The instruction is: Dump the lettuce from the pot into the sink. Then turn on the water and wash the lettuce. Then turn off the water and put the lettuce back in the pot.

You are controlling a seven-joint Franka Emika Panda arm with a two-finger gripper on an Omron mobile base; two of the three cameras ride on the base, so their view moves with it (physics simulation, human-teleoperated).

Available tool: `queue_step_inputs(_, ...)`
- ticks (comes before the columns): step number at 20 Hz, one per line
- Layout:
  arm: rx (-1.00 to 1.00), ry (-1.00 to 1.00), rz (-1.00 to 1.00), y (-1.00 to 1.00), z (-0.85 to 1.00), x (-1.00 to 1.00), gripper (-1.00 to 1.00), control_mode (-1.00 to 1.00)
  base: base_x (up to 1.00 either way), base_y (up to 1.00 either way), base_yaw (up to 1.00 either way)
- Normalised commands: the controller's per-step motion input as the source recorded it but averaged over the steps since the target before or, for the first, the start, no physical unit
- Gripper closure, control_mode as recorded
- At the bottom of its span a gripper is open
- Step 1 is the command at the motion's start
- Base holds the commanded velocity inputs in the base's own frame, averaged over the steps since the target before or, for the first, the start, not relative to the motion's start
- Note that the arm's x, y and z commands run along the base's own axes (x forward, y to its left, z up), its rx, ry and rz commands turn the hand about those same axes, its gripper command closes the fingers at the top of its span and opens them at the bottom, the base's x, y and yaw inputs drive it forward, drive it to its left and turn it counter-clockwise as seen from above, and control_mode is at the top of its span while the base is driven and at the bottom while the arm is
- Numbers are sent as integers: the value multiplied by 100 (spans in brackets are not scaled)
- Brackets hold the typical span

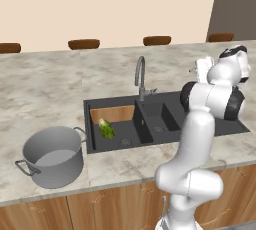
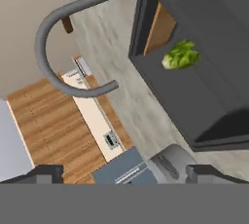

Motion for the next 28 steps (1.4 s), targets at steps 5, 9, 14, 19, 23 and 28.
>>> queue_step_inputs(5, -58, -79, 0, 58, 2, -100, -100, -100, 0, 0, 0)
queue_step_inputs(9, -47, -64, 2, 72, -22, -89, -100, -100, 0, 0, 0)
queue_step_inputs(14, -30, -18, 0, 65, 3, -36, -100, -100, 0, 0, 0)
queue_step_inputs(19, -23, 24, 1, 56, 62, 0, -100, -100, 0, 0, 0)
queue_step_inputs(23, -27, 5, 8, 54, 12, 0, -100, -100, 0, 0, 0)
queue_step_inputs(28, -19, -10, 7, 46, -23, -1, -100, -100, 0, 0, 0)
